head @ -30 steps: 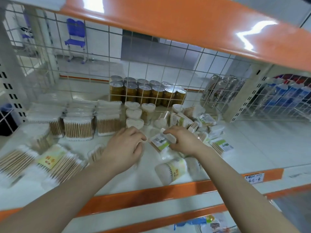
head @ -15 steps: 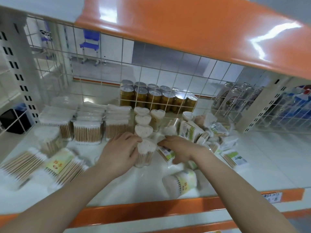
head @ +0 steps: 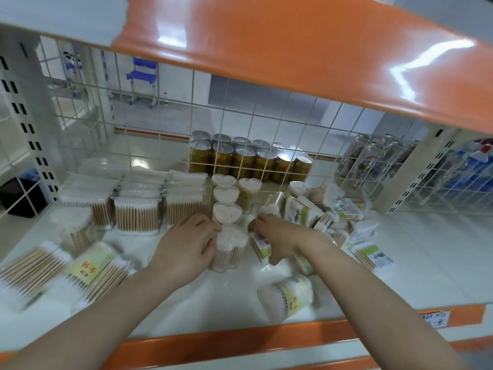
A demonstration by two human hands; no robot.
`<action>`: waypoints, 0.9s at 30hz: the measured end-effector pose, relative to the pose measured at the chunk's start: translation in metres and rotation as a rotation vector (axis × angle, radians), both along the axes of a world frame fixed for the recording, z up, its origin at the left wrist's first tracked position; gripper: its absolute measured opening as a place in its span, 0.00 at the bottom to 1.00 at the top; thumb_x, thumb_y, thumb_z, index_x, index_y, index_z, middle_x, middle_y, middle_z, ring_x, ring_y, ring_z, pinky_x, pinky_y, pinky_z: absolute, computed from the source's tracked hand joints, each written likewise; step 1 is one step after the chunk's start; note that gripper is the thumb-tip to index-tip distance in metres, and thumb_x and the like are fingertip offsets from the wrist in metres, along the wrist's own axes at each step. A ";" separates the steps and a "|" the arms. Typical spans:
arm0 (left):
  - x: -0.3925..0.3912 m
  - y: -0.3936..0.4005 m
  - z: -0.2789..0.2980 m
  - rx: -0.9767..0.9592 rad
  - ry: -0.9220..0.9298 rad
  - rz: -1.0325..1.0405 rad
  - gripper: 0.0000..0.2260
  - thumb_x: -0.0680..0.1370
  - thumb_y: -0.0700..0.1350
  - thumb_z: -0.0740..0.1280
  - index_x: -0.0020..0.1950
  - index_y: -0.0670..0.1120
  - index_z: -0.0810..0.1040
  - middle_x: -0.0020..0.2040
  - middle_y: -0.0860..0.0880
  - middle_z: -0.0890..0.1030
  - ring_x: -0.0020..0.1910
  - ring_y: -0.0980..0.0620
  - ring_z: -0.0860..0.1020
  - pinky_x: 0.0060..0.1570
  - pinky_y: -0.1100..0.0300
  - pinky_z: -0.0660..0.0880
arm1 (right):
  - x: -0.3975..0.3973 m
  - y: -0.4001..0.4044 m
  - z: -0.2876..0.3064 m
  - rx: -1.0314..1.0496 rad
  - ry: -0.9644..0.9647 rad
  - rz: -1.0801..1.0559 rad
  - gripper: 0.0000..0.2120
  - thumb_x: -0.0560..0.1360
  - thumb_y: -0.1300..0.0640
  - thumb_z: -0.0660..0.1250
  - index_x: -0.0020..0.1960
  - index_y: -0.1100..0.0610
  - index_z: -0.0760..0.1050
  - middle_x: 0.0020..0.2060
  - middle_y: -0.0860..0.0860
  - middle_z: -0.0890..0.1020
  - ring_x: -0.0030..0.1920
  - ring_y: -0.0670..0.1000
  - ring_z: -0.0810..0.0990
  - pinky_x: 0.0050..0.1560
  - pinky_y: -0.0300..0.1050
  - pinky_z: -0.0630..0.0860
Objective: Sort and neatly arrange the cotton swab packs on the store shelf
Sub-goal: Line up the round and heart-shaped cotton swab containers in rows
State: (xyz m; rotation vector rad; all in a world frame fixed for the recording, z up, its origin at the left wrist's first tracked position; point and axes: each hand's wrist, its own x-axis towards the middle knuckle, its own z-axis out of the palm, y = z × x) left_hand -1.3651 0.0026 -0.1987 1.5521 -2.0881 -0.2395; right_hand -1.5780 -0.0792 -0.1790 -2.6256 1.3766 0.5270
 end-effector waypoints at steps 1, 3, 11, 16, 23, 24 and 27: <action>0.000 0.001 0.001 0.005 0.002 0.004 0.33 0.67 0.58 0.44 0.59 0.47 0.78 0.56 0.50 0.76 0.54 0.49 0.75 0.49 0.56 0.73 | -0.001 -0.001 0.001 -0.008 -0.021 -0.009 0.42 0.64 0.57 0.75 0.72 0.54 0.58 0.63 0.52 0.66 0.62 0.54 0.66 0.59 0.49 0.70; 0.001 0.002 0.002 0.011 0.012 0.012 0.33 0.67 0.58 0.44 0.59 0.47 0.78 0.56 0.50 0.76 0.54 0.49 0.75 0.48 0.57 0.73 | -0.004 -0.002 0.004 -0.036 -0.075 -0.035 0.43 0.64 0.56 0.75 0.72 0.54 0.56 0.65 0.52 0.64 0.63 0.54 0.66 0.61 0.47 0.69; -0.004 0.001 0.010 0.018 -0.009 0.006 0.31 0.68 0.56 0.44 0.59 0.47 0.78 0.55 0.50 0.76 0.54 0.49 0.74 0.48 0.56 0.73 | -0.018 0.001 0.025 -0.051 -0.464 -0.207 0.40 0.65 0.58 0.76 0.70 0.54 0.58 0.64 0.52 0.65 0.61 0.49 0.66 0.58 0.41 0.68; -0.009 0.003 0.014 0.026 -0.025 0.011 0.24 0.71 0.52 0.50 0.60 0.47 0.77 0.56 0.50 0.76 0.56 0.49 0.73 0.50 0.55 0.73 | -0.024 0.008 0.034 -0.009 -0.590 -0.255 0.37 0.66 0.58 0.75 0.69 0.53 0.59 0.62 0.51 0.68 0.62 0.49 0.68 0.61 0.42 0.69; -0.017 0.003 0.020 -0.007 -0.011 0.005 0.15 0.78 0.47 0.61 0.64 0.49 0.74 0.62 0.51 0.73 0.61 0.51 0.70 0.54 0.60 0.67 | -0.023 0.017 0.043 0.024 -0.802 -0.310 0.34 0.68 0.57 0.74 0.69 0.55 0.60 0.61 0.51 0.68 0.61 0.48 0.69 0.64 0.42 0.68; -0.018 0.003 0.020 -0.014 -0.011 0.006 0.15 0.78 0.48 0.61 0.64 0.50 0.73 0.62 0.52 0.73 0.62 0.51 0.70 0.54 0.61 0.66 | -0.023 0.018 0.044 0.020 -0.822 -0.321 0.34 0.68 0.57 0.74 0.68 0.56 0.60 0.61 0.50 0.69 0.61 0.48 0.69 0.63 0.41 0.68; -0.023 0.004 0.024 -0.017 -0.025 0.015 0.17 0.77 0.53 0.62 0.65 0.51 0.72 0.64 0.54 0.71 0.64 0.52 0.68 0.56 0.61 0.65 | -0.020 0.020 0.047 0.008 -0.935 -0.347 0.30 0.68 0.58 0.74 0.65 0.54 0.62 0.56 0.47 0.71 0.59 0.46 0.71 0.63 0.38 0.66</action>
